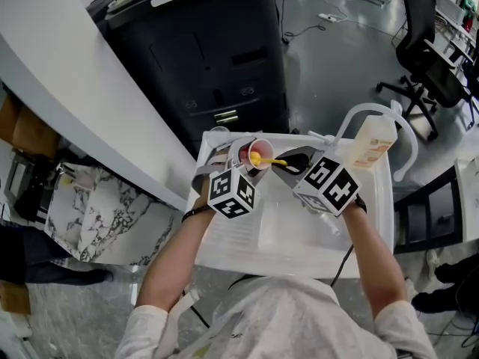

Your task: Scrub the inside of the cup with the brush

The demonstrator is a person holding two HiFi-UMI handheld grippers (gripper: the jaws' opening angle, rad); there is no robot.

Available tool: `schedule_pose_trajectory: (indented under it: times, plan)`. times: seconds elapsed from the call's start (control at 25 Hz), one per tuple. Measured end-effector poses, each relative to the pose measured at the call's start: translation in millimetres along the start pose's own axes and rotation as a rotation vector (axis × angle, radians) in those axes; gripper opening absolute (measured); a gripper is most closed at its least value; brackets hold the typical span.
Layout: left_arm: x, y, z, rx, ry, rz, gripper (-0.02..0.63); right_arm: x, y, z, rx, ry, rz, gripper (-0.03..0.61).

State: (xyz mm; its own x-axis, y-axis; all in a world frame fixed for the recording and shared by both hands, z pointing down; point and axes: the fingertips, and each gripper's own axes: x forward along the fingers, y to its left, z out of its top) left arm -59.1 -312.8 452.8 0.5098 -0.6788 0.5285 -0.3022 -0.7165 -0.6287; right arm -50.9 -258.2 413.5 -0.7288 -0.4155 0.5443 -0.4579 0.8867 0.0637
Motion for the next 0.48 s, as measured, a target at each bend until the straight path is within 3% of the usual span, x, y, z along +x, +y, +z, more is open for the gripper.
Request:
schedule_pose_trajectory:
  times: [0.48]
  plan:
    - [1.1,-9.6,-5.0,0.003,0.004,-0.028,0.301,-6.2,-7.7,11.7,0.055,-0.045,-0.001,0.034]
